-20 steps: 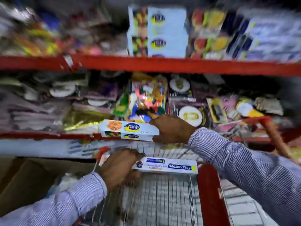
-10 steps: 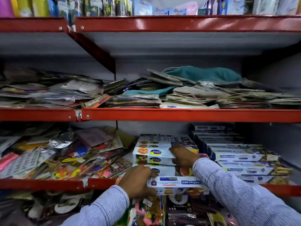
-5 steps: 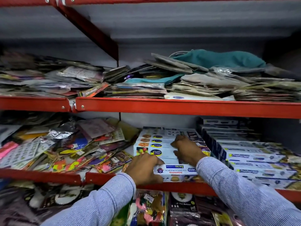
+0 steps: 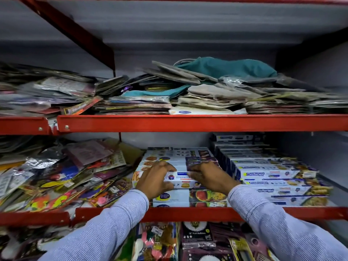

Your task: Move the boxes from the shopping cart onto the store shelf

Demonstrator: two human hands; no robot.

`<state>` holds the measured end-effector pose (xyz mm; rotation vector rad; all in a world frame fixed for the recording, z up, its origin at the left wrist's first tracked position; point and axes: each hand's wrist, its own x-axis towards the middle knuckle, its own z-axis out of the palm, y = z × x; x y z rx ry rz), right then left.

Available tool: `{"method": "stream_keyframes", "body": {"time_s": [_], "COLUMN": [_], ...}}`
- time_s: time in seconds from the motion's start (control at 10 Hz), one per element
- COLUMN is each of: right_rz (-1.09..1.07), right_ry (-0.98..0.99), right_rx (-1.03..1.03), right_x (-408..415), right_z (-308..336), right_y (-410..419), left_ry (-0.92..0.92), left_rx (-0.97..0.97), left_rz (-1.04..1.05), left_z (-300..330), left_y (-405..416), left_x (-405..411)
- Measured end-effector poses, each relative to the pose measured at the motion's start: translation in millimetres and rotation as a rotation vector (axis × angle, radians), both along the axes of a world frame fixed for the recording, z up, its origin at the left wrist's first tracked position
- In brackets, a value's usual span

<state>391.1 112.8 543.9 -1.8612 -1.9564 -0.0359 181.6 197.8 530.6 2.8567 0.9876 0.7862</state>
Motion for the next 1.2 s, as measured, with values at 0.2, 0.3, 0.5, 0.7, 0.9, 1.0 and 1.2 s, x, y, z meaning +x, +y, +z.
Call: {"method": "stream_keyframes", "body": {"time_s": [0.2, 0.3, 0.5, 0.7, 0.9, 1.0, 1.2], "right_rz": [-0.018, -0.036, -0.054, -0.053, -0.121, -0.213, -0.270], "right_ry": [-0.089, -0.064, -0.049, -0.093, -0.293, -0.375, -0.323], "right_rx": [0.049, 0.086, 0.101, 0.120, 0.269, 0.286, 0.343], "right_x": [-2.9, 0.5, 2.8, 3.2, -1.7, -5.6, -15.6], "right_z": [-27.5, -34.2, -34.8, -37.5, -66.2, -81.0, -81.2], "right_y": [-11.5, -9.9, -7.8, -8.6, -11.9, -10.8, -12.1], "left_ry": [-0.097, -0.100, -0.097, -0.084, 0.055, 0.124, 0.118], "left_rx": [0.108, 0.095, 0.115, 0.134, 0.301, 0.305, 0.377], "left_rz": [0.017, 0.020, 0.007, 0.034, 0.156, 0.220, 0.228], "left_z": [-31.1, -37.7, -39.5, -39.4, -58.5, -69.6, -60.8], "left_y": [5.6, 6.8, 6.3, 2.3, -2.2, 0.9, -11.3], "left_x": [3.8, 6.0, 5.1, 7.4, 2.8, 2.7, 0.6]}}
